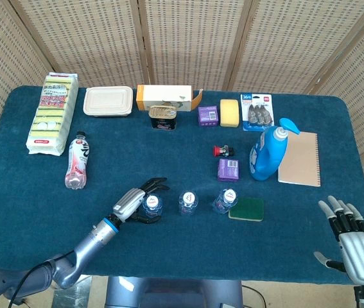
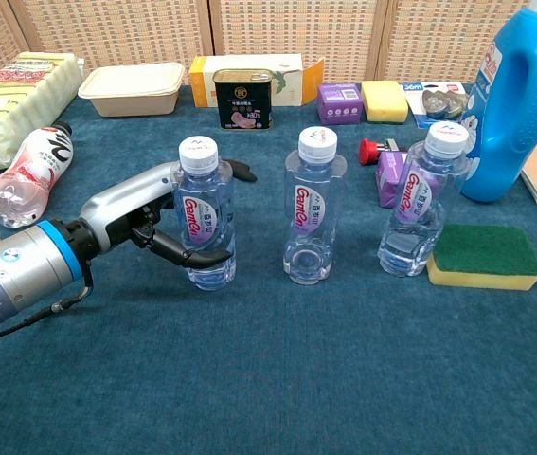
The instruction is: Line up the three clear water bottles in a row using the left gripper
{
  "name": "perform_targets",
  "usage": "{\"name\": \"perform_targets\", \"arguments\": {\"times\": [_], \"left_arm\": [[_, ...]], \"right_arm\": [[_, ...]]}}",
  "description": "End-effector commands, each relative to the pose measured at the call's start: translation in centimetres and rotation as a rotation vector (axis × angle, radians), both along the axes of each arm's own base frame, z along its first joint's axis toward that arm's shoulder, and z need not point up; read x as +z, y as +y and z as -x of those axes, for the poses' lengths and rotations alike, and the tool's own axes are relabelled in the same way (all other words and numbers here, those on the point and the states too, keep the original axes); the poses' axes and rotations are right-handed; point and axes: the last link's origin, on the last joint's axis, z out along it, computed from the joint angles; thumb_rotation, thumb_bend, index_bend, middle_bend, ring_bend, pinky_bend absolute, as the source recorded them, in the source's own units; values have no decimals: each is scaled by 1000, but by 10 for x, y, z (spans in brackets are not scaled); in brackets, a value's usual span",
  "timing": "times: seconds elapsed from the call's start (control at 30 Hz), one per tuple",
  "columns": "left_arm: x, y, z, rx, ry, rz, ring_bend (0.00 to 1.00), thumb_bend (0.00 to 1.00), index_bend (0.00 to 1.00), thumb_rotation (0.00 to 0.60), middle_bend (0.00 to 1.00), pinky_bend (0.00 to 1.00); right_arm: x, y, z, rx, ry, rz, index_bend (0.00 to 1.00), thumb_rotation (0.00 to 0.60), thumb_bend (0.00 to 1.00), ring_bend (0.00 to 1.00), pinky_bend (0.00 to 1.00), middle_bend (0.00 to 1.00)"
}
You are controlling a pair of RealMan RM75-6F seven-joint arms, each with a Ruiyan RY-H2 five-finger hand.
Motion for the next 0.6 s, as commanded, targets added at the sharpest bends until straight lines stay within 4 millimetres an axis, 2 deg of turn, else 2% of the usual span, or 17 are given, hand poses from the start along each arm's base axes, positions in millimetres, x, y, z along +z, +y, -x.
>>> {"name": "perform_targets", "arguments": {"times": [0.03,0.2,0.4,0.6], "left_arm": [[1,0,0,0,-3,5,0,260,17,600,0,253],[6,0,1,-3,-16,8,0,247,0,600,0,242],[20,-4,2,-16,-43,-2,0,227,0,600,0,209],[53,-7,6,-38,-52,-35,0,214,0,600,0,169]], "right_arm": [[0,0,0,1,0,-1,0,600,0,0,0,0],[0,0,0,0,1,-1,0,600,0,0,0,0],[0,1,-1,3,2,-3,0,600,0,0,0,0],[-2,2,-2,9,7,-9,0,600,0,0,0,0]]}}
